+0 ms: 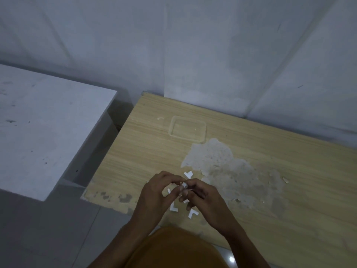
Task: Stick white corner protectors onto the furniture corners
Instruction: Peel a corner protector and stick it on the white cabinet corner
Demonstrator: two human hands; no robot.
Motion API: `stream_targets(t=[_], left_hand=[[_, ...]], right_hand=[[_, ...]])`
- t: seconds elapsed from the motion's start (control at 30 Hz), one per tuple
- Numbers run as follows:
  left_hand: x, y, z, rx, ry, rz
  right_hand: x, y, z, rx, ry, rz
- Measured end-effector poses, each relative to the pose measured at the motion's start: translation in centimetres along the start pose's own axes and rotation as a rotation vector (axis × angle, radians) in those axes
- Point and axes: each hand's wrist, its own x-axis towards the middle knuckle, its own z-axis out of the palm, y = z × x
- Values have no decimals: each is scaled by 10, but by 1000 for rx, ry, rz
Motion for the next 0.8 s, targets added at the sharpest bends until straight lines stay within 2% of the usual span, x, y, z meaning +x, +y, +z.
stream_targets(t=[0.33, 0.63, 0.8], left_hand=[[5, 1, -4, 226, 71, 139], [4, 0, -10, 89, 55, 43], [3, -3, -10, 44, 42, 29]], right_hand=[[2, -3, 1, -69, 2, -34], [6, -6, 7, -200, 10, -78], [12, -5, 10, -169, 7, -29]])
